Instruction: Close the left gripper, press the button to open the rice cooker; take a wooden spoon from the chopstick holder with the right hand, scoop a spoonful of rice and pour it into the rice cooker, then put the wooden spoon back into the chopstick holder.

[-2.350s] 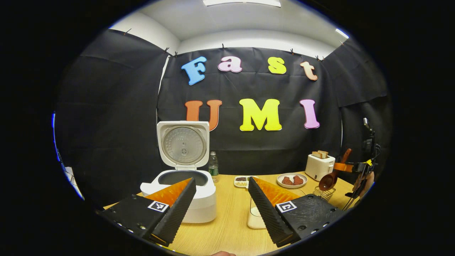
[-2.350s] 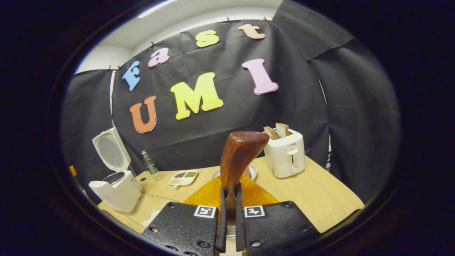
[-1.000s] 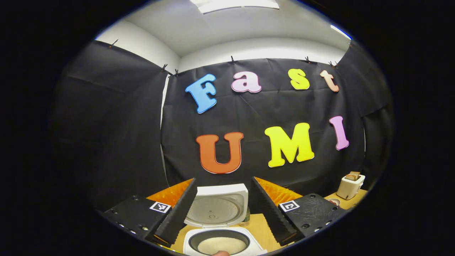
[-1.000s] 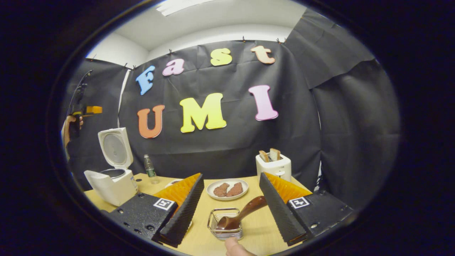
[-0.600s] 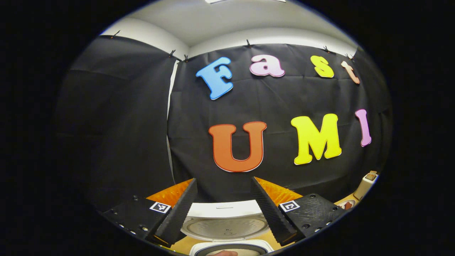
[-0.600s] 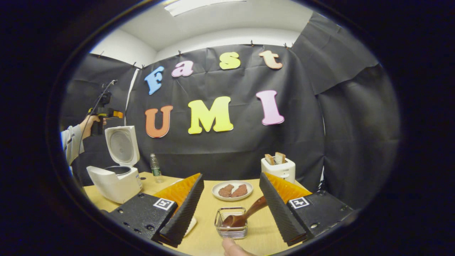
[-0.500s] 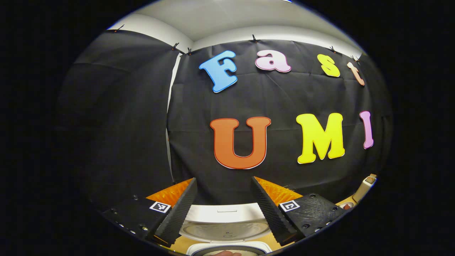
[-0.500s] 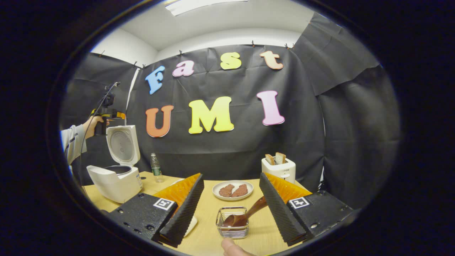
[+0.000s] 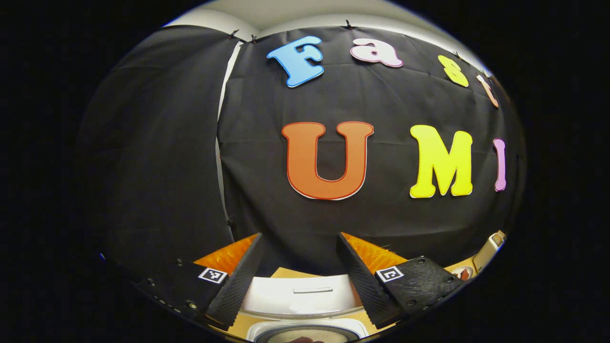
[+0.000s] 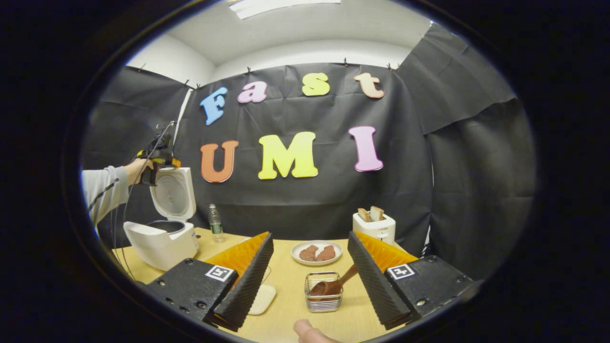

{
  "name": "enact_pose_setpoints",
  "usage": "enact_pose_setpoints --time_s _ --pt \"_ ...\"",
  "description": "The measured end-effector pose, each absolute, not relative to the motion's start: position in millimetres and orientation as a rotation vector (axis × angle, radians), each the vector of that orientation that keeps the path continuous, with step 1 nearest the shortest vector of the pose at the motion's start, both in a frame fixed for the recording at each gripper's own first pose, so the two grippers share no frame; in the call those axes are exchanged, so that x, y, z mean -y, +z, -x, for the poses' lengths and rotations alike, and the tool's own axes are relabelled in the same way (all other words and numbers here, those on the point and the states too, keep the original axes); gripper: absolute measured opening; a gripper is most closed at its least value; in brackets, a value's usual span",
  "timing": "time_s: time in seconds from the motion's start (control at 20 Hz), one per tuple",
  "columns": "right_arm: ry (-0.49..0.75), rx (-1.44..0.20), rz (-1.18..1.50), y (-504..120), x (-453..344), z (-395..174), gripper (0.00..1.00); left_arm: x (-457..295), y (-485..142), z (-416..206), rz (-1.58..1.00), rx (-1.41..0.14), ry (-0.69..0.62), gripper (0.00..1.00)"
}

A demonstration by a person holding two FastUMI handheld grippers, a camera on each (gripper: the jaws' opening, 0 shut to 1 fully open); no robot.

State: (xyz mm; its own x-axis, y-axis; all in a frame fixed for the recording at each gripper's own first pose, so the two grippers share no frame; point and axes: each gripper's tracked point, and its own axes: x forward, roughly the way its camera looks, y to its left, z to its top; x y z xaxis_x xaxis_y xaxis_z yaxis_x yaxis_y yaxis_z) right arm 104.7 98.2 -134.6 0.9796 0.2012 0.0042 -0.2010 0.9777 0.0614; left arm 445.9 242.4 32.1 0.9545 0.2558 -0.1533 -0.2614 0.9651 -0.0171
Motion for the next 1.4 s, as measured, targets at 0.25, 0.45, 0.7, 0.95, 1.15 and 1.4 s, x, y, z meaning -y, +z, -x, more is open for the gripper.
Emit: enact_pose_setpoints --time_s 0.25,0.45,0.7,0.95,1.15,1.4 --pt "0.252 -0.013 -0.1 -127.1 -114.4 -63.4 0.94 -225.0 21.2 -410.6 0.05 -0.194 0.241 0.98" --pt "0.304 -0.025 -0.115 -128.5 -114.8 -21.1 0.94 -213.7 0.0 -375.9 0.069 -0.231 0.227 0.98" --pt "0.285 -0.044 -0.155 -136.6 -85.4 11.7 0.94 -194.4 -55.9 -322.0 0.152 -0.31 0.215 0.94" --pt "0.289 -0.058 -0.165 -153.2 -60.6 46.9 1.0 -173.9 -113.5 -279.9 0.091 -0.382 0.221 0.95" --pt "0.306 -0.095 -0.171 -169.0 -52.5 70.8 1.0 -159.6 -138.5 -253.9 0.048 -0.409 0.214 0.95" --pt "0.303 -0.088 -0.149 -169.4 -43.6 85.1 1.0 -155.2 -159.1 -233.2 0.064 -0.464 0.214 0.96"
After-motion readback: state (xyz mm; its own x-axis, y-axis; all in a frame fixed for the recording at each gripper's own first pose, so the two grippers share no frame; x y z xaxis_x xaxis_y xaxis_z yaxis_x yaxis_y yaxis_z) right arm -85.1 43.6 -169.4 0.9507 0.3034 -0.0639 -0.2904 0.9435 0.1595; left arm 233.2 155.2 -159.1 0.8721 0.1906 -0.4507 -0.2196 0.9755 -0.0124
